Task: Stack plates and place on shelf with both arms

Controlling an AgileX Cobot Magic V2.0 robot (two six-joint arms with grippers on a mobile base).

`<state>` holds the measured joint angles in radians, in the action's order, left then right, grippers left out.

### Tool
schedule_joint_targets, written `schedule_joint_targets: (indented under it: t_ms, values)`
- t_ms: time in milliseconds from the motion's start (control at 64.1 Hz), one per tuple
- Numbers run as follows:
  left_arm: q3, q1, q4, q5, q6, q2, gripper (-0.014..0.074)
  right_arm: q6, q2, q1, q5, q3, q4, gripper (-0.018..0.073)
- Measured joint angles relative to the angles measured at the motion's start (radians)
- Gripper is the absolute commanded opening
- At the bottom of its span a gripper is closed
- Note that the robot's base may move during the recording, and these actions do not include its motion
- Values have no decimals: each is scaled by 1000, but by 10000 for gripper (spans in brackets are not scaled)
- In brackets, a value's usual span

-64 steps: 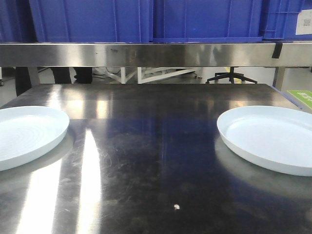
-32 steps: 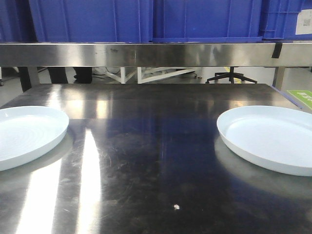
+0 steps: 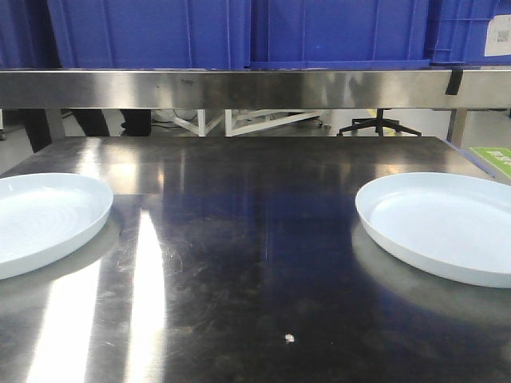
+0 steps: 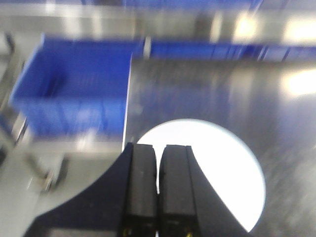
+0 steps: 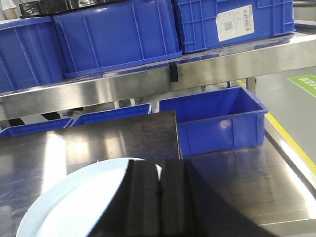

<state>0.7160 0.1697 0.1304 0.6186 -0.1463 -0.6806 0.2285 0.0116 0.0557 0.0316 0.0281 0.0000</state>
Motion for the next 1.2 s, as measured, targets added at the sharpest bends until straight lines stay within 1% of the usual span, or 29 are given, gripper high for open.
schedule_joint_targets:
  t_ms: [125,297,422,578,1202]
  values:
    - [34,0,4,27,0,-124,82,0,0,0,0,0,0,48]
    - [34,0,-1,39,0,-188,82,0,0,0,0,0,0,48]
    - [36,0,-2,37,0,-199,82,0,0,0,0,0,0,48]
    - [36,0,-3,7,0,-199,82,0,0,0,0,0,0,48]
    - [39,0,-1,11,0,-199,82,0,0,0,0,0,0,48]
